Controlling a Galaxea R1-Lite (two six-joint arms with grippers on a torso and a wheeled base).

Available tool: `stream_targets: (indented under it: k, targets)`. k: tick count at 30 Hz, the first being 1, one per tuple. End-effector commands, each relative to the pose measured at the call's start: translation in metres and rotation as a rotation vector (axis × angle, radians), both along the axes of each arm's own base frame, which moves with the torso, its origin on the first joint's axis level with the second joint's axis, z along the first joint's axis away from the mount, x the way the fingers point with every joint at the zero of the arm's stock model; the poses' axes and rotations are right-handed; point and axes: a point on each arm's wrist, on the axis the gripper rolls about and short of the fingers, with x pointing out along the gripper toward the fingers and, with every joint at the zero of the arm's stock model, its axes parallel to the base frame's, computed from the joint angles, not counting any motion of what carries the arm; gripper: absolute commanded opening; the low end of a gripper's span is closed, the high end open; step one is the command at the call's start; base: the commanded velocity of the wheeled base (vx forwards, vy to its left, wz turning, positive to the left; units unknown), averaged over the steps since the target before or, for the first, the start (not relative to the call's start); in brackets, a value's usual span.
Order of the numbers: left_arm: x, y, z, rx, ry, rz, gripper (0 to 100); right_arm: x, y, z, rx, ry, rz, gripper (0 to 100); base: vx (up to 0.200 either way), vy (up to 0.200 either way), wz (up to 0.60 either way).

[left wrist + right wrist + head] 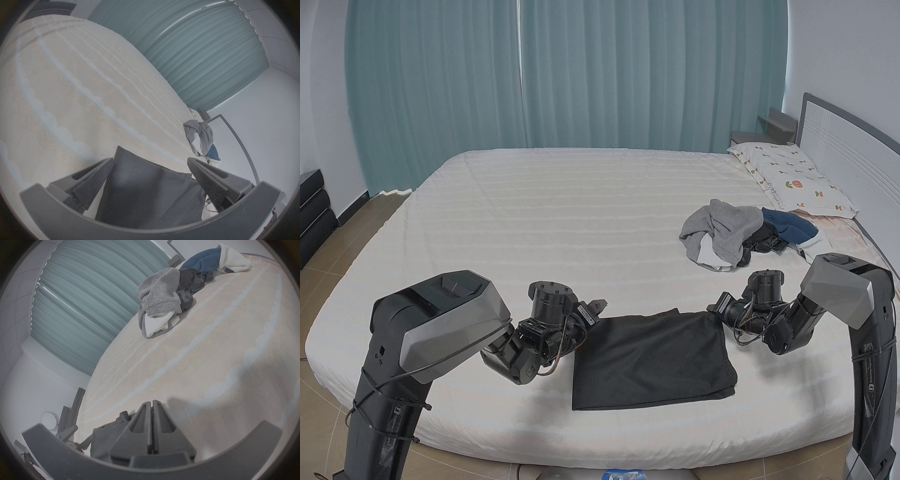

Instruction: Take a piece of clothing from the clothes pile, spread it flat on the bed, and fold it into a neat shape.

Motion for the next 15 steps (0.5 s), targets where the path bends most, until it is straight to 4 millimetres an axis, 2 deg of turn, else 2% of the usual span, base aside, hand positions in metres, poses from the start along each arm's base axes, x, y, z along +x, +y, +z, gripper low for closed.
stream_targets:
  k: [1, 11, 12, 15]
  targets:
    - [0.0014, -0.0002, -0.0077, 0.021, 0.005, 0.0, 100, -0.0011, 0.0004, 0.0013, 0.001, -0.007, 0.002, 0, 0.0, 0.0, 0.0]
    - [0.003, -0.0028, -0.0154, 0.059, -0.003, 0.009, 100, -0.0007, 0.0004, 0.0027, 0.017, -0.01, -0.008, 0, 0.0, 0.0, 0.0]
    - [0.0032, -0.0029, -0.0151, 0.058, -0.004, 0.008, 0, -0.0007, 0.0004, 0.0027, 0.018, -0.009, -0.008, 0, 0.0, 0.0, 0.0]
    - [0.0036, -0.0023, -0.0157, 0.058, -0.004, 0.011, 0, -0.0007, 0.0004, 0.0027, 0.019, -0.009, -0.007, 0, 0.0, 0.0, 0.0]
